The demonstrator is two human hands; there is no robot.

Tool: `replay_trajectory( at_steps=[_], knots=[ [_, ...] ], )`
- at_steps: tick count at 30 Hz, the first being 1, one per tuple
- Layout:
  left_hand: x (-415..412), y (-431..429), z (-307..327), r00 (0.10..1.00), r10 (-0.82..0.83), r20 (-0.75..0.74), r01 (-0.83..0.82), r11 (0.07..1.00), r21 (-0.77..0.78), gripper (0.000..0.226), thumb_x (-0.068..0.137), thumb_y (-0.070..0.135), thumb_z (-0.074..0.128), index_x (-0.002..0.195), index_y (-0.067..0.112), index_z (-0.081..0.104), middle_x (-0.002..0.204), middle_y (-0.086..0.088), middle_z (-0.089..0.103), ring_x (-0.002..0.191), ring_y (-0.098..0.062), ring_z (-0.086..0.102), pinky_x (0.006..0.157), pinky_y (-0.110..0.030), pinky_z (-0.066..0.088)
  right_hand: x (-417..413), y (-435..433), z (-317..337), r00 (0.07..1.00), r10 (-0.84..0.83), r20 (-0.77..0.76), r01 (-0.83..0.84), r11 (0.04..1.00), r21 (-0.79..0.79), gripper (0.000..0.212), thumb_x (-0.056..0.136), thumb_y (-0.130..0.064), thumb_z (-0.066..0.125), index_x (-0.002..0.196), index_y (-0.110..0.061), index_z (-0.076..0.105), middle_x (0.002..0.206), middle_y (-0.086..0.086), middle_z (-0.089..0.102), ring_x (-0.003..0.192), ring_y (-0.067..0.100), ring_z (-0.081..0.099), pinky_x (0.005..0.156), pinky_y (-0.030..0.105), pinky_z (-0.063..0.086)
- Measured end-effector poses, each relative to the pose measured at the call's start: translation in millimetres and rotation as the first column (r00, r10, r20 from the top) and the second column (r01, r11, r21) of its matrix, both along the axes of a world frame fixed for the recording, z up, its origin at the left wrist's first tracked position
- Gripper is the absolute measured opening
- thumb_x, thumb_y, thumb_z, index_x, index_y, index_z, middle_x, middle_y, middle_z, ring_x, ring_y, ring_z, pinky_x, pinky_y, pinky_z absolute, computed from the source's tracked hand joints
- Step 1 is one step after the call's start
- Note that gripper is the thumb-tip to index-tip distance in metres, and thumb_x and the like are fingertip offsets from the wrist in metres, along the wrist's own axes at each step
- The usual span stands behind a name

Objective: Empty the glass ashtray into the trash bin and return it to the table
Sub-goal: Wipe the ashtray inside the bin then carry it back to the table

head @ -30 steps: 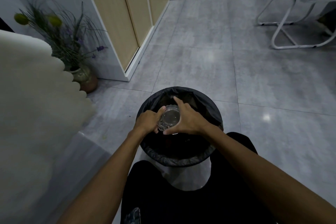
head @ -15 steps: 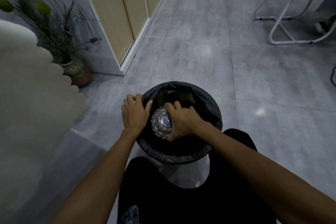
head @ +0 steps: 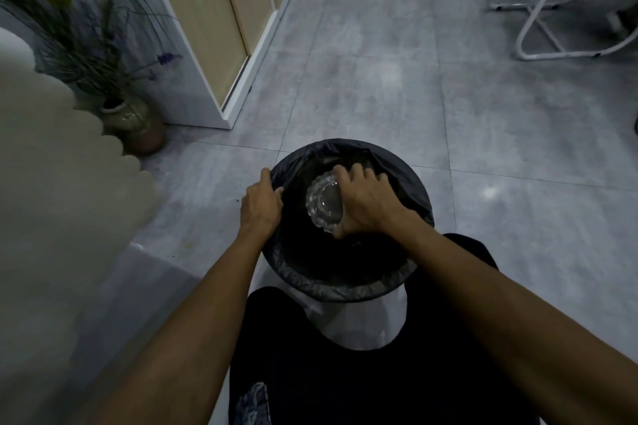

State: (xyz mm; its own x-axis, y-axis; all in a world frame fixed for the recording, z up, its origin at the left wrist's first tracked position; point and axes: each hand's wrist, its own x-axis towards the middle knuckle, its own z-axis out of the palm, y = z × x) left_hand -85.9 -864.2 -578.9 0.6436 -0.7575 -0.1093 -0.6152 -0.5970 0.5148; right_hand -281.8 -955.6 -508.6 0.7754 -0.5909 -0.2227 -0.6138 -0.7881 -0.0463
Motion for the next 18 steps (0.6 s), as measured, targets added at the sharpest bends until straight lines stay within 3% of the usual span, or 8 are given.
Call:
replay_trajectory(
  at_steps=[3,5,12,14,16,18],
  knots=[
    [-1,0,0,1.000,-0.001,0.009,0.001,1.000,0.006,0.024,0.113,0.021,0.053,0.128,0.003,0.049,0.111,-0.027,0.069,0.098,-0.043,0.069,0.086,-0.059,0.060,13,18,1,0.951,0.281,-0.132,-0.260,0.953,0.157,0.132,0.057,-0.065,0.093,0.159,-0.017,0.024,0.147,0.015,0.041,0.128,0.039,0.051,0.106,0.051,0.043],
    [-3,0,-1,1.000,-0.009,0.007,0.009,1.000,0.003,0.023,0.113,0.021,0.053,0.128,0.004,0.048,0.111,-0.026,0.068,0.097,-0.043,0.069,0.086,-0.059,0.061,22,23,0,0.892,0.397,-0.216,-0.363,0.914,0.181,0.134,0.056,-0.064,0.094,0.161,-0.021,0.022,0.152,0.015,0.039,0.132,0.038,0.048,0.110,0.052,0.040],
    [-7,1,4,1.000,-0.005,0.005,0.005,1.000,0.022,0.026,0.113,0.021,0.053,0.130,0.003,0.047,0.112,-0.026,0.067,0.099,-0.044,0.068,0.088,-0.059,0.060,4,-10,21,0.993,0.103,-0.061,-0.105,0.994,-0.021,0.133,0.062,-0.065,0.090,0.161,-0.011,0.019,0.150,0.022,0.037,0.130,0.043,0.049,0.106,0.051,0.044],
    [-9,0,5,1.000,-0.002,0.005,0.002,1.000,0.023,0.025,0.113,0.021,0.053,0.130,0.002,0.048,0.112,-0.026,0.068,0.099,-0.044,0.068,0.088,-0.059,0.060,10,10,13,0.960,0.248,-0.130,-0.237,0.967,0.099,0.132,0.061,-0.065,0.092,0.160,-0.013,0.022,0.148,0.020,0.039,0.126,0.041,0.051,0.106,0.048,0.045],
    [-9,1,3,1.000,-0.018,0.020,0.018,1.000,0.025,0.026,0.113,0.021,0.053,0.131,0.003,0.048,0.113,-0.026,0.068,0.099,-0.043,0.069,0.087,-0.058,0.060,16,22,5,0.868,0.423,-0.262,-0.378,0.903,0.205,0.134,0.056,-0.063,0.095,0.160,-0.017,0.023,0.150,0.017,0.040,0.127,0.039,0.052,0.107,0.047,0.045],
    [-10,2,3,0.999,-0.032,0.039,0.031,0.999,0.035,0.026,0.113,0.021,0.053,0.130,0.002,0.048,0.112,-0.026,0.069,0.098,-0.043,0.068,0.087,-0.059,0.060,14,13,9,0.875,0.427,-0.228,-0.402,0.904,0.148,0.133,0.055,-0.064,0.094,0.159,-0.017,0.025,0.148,0.016,0.042,0.126,0.037,0.054,0.105,0.047,0.045]
  ],
)
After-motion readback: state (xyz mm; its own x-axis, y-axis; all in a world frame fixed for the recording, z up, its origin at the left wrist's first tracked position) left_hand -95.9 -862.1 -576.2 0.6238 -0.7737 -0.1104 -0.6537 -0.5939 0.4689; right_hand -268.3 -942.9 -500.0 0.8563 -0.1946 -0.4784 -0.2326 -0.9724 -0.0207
